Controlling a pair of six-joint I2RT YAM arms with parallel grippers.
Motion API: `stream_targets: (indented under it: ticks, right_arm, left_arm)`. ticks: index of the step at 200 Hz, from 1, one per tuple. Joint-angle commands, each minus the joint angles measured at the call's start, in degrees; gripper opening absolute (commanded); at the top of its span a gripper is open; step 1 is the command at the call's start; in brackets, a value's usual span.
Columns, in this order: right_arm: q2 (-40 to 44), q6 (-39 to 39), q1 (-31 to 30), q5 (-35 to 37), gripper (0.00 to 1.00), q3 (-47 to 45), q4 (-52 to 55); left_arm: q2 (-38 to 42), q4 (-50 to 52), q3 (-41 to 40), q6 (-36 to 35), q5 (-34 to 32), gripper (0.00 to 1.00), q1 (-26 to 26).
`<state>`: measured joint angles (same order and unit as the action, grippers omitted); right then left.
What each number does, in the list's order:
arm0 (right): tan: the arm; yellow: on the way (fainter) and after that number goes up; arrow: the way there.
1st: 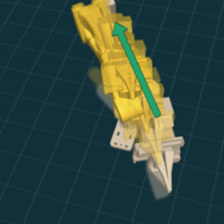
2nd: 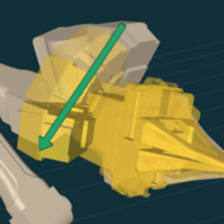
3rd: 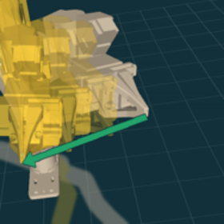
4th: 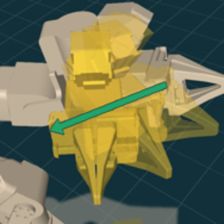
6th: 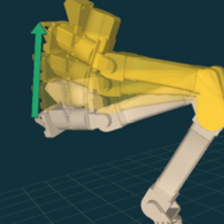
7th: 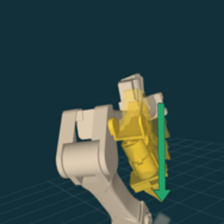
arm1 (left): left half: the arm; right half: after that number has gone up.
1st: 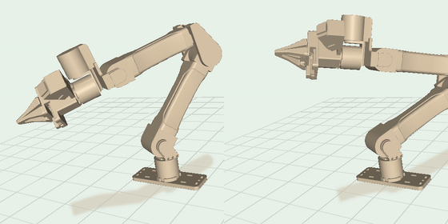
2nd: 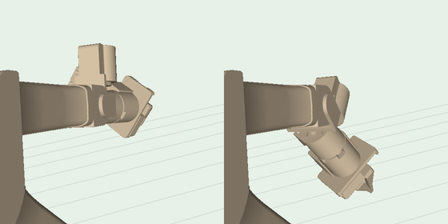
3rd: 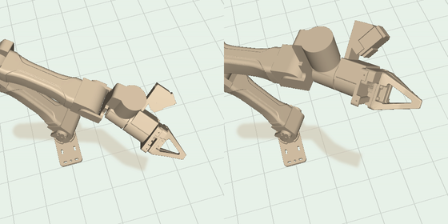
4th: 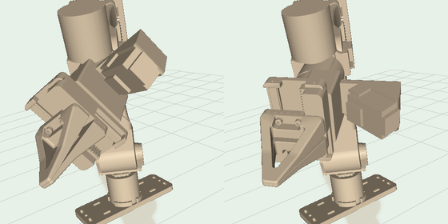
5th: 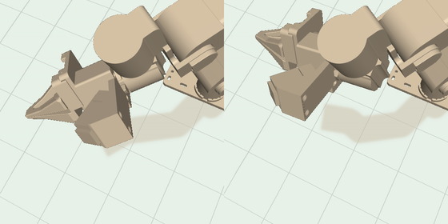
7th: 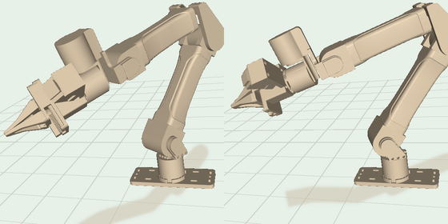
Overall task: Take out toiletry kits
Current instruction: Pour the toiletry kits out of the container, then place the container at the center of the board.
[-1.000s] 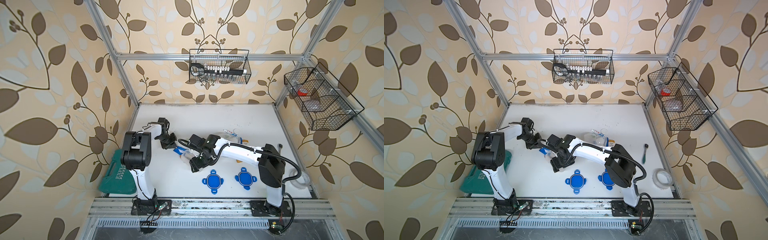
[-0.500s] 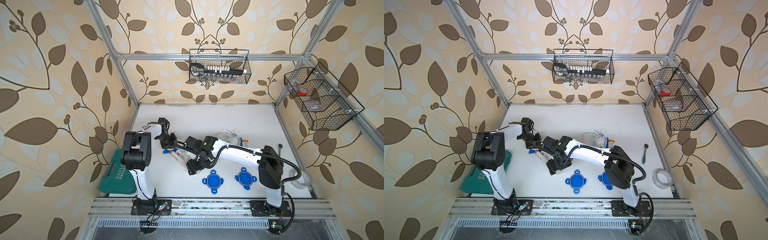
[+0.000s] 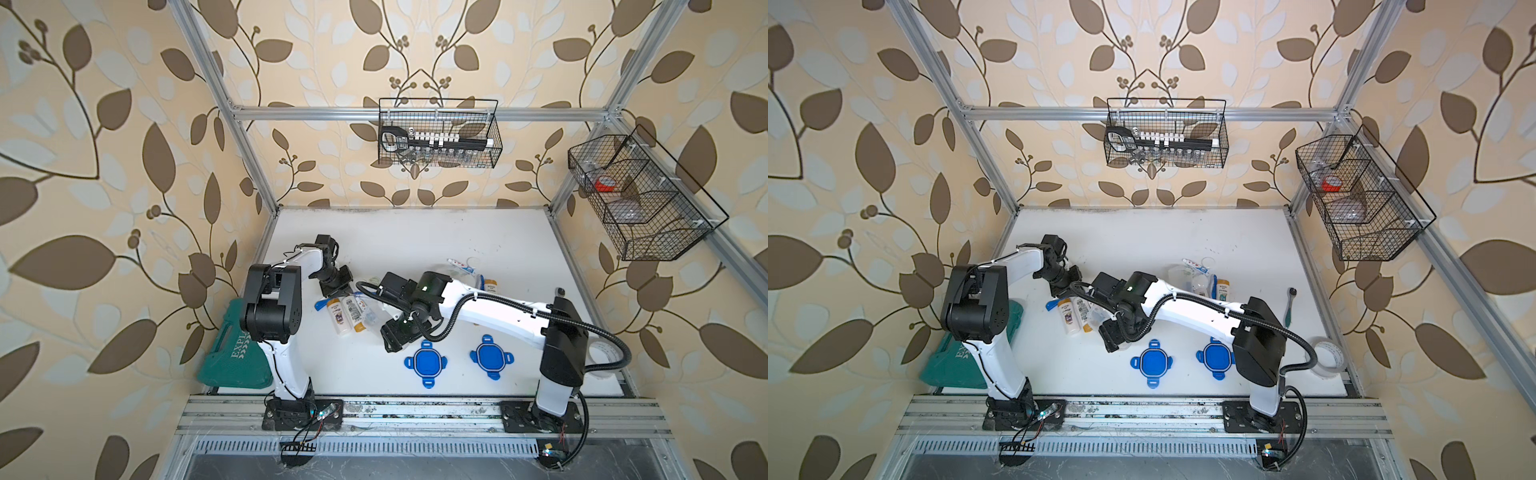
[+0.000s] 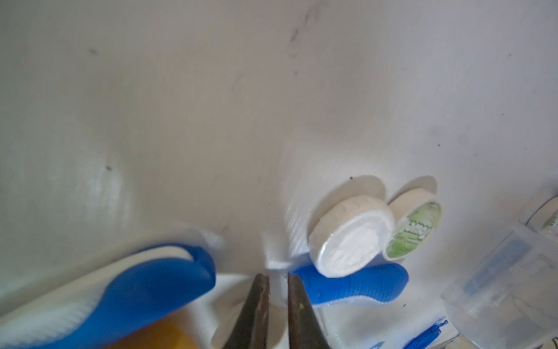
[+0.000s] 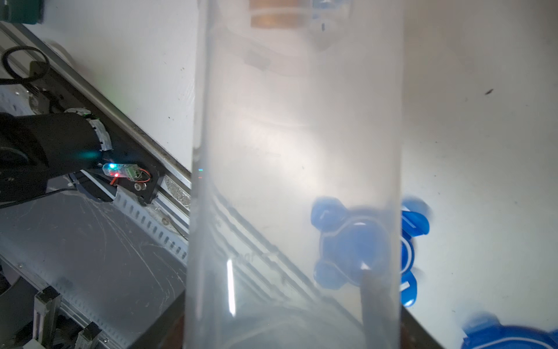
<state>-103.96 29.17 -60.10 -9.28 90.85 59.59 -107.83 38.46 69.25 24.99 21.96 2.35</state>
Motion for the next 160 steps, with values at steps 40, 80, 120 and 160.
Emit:
stream_targets:
  ticks: [40,80,120,160]
  right_arm:
    - [8.6,7.4,10.5,12.7,0.5,-8.6,-13.7]
    - [-2.2,9.9,10.7,18.7,0.47,-7.8,-22.4]
    - [-7.5,12.5,10.2,17.7,0.58,-9.9,-26.5]
    - [-7.5,11.1,10.6,13.2,0.94,-11.3,-25.4]
  left_arm:
    - [8.3,3.2,4.3,0.4,0.8,0.27,0.6]
    - [17.2,6.9,3.7,-1.1,-4.3,0.32,0.6]
    - [22.8,5.8,-2.6,-0.6,-3.1,0.34,0.7]
    - [23.2,5.1,-5.5,-0.8,-2.6,0.34,0.6]
